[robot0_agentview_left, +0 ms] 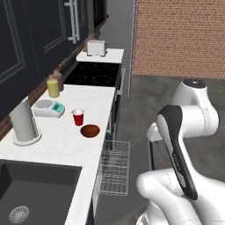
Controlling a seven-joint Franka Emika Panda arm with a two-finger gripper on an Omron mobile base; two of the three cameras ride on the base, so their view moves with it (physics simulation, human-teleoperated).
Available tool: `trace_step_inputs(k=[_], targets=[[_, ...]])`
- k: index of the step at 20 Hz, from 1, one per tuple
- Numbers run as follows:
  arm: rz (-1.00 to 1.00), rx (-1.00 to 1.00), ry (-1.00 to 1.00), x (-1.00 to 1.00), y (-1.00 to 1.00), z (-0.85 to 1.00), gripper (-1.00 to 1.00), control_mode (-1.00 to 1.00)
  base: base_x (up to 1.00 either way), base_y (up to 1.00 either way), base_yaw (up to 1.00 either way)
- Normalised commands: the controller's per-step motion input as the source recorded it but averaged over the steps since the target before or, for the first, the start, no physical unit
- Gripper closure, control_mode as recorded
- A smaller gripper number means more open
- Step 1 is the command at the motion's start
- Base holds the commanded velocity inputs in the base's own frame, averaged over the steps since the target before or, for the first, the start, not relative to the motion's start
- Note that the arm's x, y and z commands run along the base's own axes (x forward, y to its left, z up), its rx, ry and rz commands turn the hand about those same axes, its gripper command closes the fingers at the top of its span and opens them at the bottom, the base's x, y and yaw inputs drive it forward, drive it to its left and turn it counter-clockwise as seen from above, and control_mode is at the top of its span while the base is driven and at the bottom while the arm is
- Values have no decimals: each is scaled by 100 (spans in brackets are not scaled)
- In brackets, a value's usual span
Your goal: Pick up the cup and bowl from the counter, place them in the dishwasher, and close the dishwasher door.
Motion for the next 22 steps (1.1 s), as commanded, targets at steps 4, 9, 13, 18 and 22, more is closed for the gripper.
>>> trace_step_inputs(k=[4,9,13,18,22], targets=[[0,0,0,0,0,0,-100,100,28,28,-13],[-5,4,0,10,7,0,-100,-100,35,28,-13],[-26,25,0,46,15,0,-100,-100,0,0,0],[-17,25,0,45,45,0,-100,-100,0,0,0],[-10,22,-1,51,72,0,-100,-100,0,0,0]])
